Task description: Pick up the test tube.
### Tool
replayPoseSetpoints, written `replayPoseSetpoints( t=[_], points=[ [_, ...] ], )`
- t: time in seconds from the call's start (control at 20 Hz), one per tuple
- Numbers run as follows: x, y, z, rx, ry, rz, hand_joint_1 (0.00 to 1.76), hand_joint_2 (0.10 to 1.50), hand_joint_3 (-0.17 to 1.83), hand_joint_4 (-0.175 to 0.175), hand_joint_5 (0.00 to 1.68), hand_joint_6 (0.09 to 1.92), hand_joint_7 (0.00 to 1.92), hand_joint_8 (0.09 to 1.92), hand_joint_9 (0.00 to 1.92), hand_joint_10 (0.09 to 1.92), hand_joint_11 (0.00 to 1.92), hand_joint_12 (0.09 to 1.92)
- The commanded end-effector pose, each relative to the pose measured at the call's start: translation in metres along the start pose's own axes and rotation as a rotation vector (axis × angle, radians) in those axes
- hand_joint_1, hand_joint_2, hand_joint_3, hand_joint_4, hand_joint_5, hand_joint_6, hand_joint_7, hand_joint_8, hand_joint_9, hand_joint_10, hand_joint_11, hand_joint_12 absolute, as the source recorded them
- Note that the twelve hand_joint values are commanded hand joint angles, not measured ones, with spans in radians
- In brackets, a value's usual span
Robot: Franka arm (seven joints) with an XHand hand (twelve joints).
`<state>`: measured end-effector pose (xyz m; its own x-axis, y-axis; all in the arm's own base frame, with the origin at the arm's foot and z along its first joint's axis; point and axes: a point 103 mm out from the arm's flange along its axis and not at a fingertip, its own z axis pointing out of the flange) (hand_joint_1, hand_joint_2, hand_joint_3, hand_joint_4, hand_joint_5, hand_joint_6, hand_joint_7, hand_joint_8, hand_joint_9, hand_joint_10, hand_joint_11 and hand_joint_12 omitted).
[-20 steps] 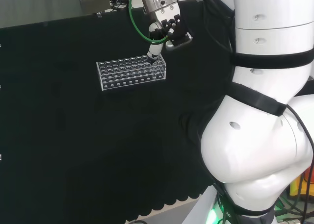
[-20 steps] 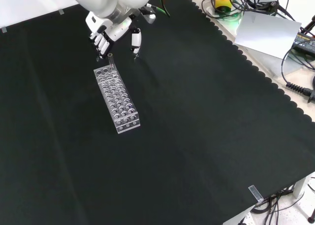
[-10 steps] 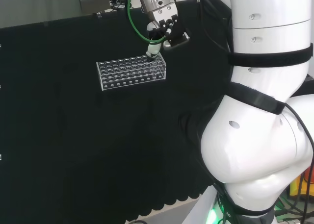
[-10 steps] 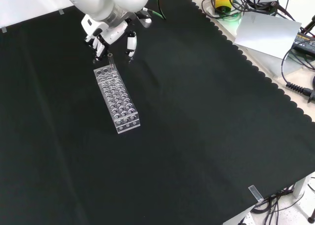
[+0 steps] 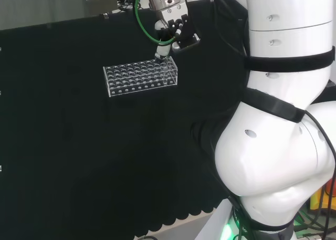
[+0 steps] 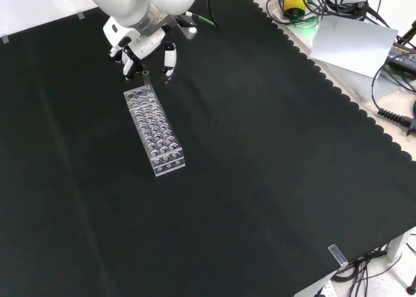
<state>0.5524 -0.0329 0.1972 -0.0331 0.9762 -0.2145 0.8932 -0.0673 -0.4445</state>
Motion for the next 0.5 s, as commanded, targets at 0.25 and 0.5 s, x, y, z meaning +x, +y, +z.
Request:
replayPoseSetpoints(
  t=[0.25, 0.5],
  points=[
    [0.0025, 0.0103, 0.0028, -0.007, 0.025, 0.010, 0.88, 0.75, 0.51, -0.175, 0.70, 0.73, 1.15, 0.75, 0.94, 0.64, 0.30, 1.49],
    [0.0044, 0.0141, 0.0079, -0.021, 0.049, 0.016, 0.91, 0.73, 0.56, -0.175, 0.75, 0.74, 1.18, 0.74, 0.99, 0.62, 0.34, 1.47]
  ],
)
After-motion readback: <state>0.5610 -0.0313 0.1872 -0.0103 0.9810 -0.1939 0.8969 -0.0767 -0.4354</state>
